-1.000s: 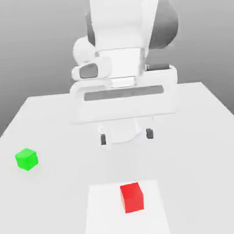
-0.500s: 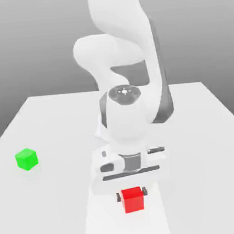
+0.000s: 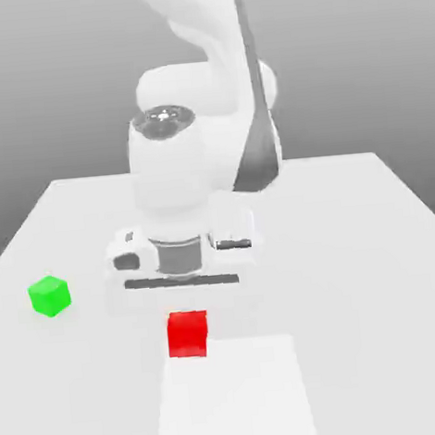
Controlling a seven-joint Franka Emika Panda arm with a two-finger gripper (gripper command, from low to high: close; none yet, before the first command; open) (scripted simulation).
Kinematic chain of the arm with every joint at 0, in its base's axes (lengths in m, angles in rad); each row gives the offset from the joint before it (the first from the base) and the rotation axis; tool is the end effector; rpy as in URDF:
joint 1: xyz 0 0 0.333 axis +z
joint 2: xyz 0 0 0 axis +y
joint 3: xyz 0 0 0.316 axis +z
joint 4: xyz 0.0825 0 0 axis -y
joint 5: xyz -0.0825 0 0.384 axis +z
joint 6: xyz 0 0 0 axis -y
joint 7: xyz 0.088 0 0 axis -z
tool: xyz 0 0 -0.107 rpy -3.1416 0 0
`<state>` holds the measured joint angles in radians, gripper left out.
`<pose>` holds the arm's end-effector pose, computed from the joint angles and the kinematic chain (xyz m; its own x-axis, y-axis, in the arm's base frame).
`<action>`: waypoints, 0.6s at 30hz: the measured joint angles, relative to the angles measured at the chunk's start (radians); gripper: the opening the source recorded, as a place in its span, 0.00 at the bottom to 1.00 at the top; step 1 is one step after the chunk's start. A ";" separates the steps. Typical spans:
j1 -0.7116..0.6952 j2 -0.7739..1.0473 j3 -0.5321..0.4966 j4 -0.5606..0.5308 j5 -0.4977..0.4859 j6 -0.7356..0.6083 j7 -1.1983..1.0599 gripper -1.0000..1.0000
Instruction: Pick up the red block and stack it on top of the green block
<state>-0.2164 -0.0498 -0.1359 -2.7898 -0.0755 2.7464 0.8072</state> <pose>0.3591 -0.1280 0.2249 0.4627 -0.8863 0.0201 -0.8865 -0.4626 0.0118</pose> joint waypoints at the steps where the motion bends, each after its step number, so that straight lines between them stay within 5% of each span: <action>1: -0.045 -0.014 -0.020 -0.005 -0.012 -0.007 0.030 0.00; 11: -0.443 -0.140 -0.278 -0.059 -0.109 -0.073 0.311 0.00; 18: -0.436 0.000 -0.336 -0.059 0.071 0.055 0.216 0.00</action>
<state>-0.6519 -0.0493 -0.4716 -2.8488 -0.0042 2.8010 1.0231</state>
